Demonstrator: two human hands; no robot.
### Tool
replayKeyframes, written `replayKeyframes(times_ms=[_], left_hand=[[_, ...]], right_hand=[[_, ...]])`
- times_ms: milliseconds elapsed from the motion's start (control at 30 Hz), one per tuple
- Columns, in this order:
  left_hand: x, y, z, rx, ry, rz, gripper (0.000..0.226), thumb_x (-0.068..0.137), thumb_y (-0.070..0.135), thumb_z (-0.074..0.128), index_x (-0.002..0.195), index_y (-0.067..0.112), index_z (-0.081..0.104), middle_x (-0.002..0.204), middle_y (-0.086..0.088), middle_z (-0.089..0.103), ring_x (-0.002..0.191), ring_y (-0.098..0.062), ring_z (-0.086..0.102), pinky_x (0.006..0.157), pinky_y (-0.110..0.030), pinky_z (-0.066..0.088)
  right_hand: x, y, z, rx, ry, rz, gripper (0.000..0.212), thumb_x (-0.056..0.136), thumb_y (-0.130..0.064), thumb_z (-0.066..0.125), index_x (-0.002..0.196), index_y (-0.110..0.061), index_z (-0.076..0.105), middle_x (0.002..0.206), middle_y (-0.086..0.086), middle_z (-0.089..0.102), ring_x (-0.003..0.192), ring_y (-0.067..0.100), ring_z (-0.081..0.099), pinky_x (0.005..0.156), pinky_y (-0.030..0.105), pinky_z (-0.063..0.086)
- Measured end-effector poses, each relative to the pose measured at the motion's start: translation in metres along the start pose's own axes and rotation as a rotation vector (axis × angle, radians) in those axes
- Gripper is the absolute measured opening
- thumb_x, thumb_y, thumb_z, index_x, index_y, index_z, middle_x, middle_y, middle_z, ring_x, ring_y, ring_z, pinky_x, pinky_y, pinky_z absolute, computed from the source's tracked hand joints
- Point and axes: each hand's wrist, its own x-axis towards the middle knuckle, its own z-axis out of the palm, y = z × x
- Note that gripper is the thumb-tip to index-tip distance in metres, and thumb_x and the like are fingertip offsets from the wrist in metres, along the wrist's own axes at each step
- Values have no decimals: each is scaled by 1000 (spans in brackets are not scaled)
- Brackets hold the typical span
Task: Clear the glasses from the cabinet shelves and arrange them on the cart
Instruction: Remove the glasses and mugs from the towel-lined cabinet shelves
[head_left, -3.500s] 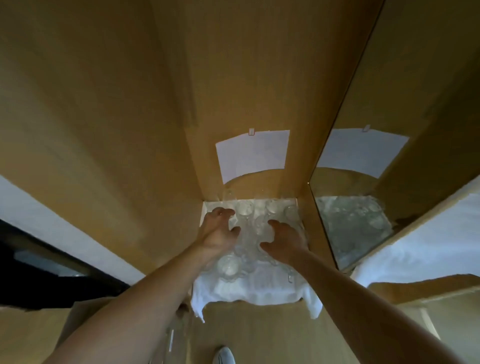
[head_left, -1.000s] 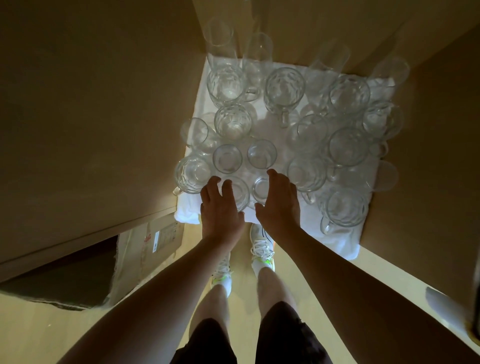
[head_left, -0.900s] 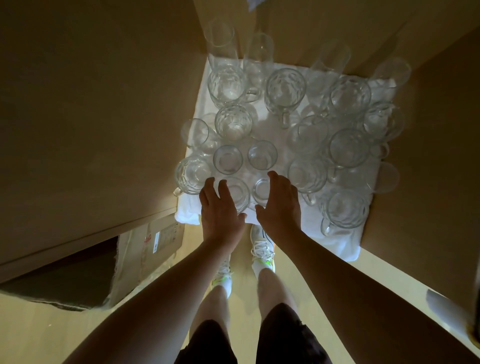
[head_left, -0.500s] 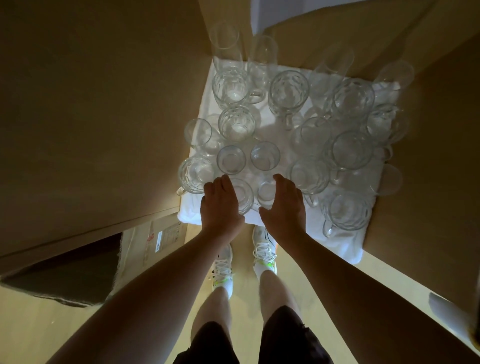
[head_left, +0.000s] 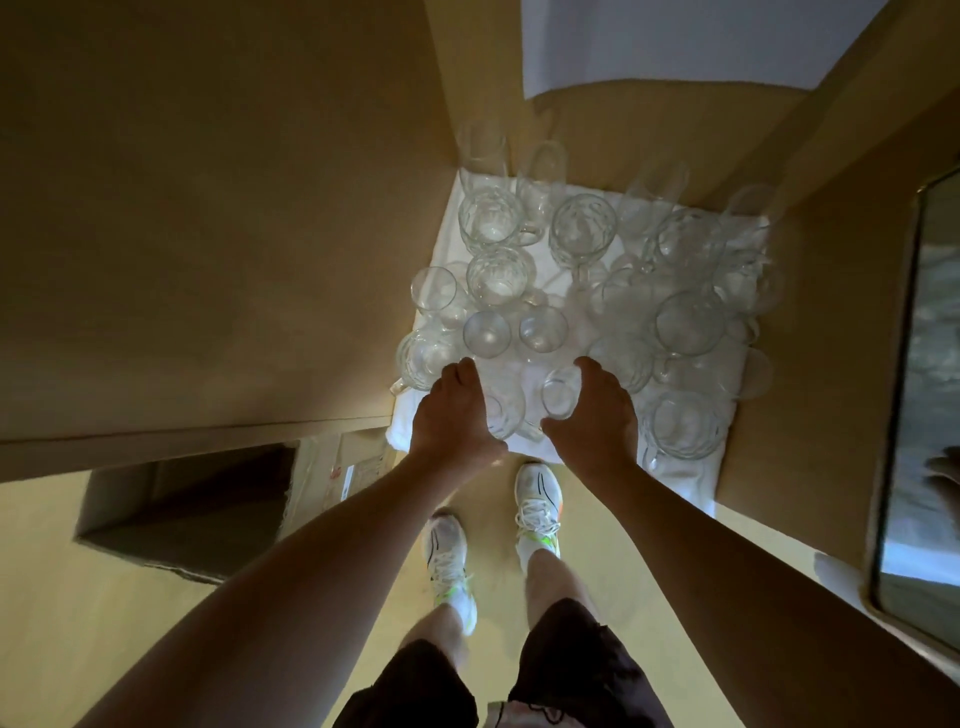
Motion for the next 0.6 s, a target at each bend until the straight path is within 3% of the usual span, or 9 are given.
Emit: replayKeyframes(times_ms=[200, 433, 600], left_hand=[[-30, 6, -53, -104, 49, 101, 92, 50, 25, 87, 126, 15, 36, 118, -1, 50, 105, -22, 54, 72, -28, 40], [-80, 11, -125, -251, 178, 220, 97, 49, 39, 91, 128, 17, 39, 124, 2, 49, 106, -19, 56, 77, -23, 38], [-127, 24, -182, -397, 281, 371, 96, 45, 47, 83, 129, 21, 45, 121, 8, 49, 115, -16, 52, 92, -29, 46]], right_hand=[[-38, -29, -42, 39, 117, 9, 85, 70, -25, 84, 143, -20, 42, 133, 9, 59, 121, 30, 57, 95, 34, 46], [-112, -66, -96, 97, 349, -22, 83, 71, -38, 86, 141, -24, 45, 131, 4, 64, 119, 28, 60, 95, 34, 48], [-172, -95, -137, 189, 523, -1, 91, 66, -43, 89, 141, -23, 42, 128, 5, 66, 118, 30, 61, 92, 35, 50]])
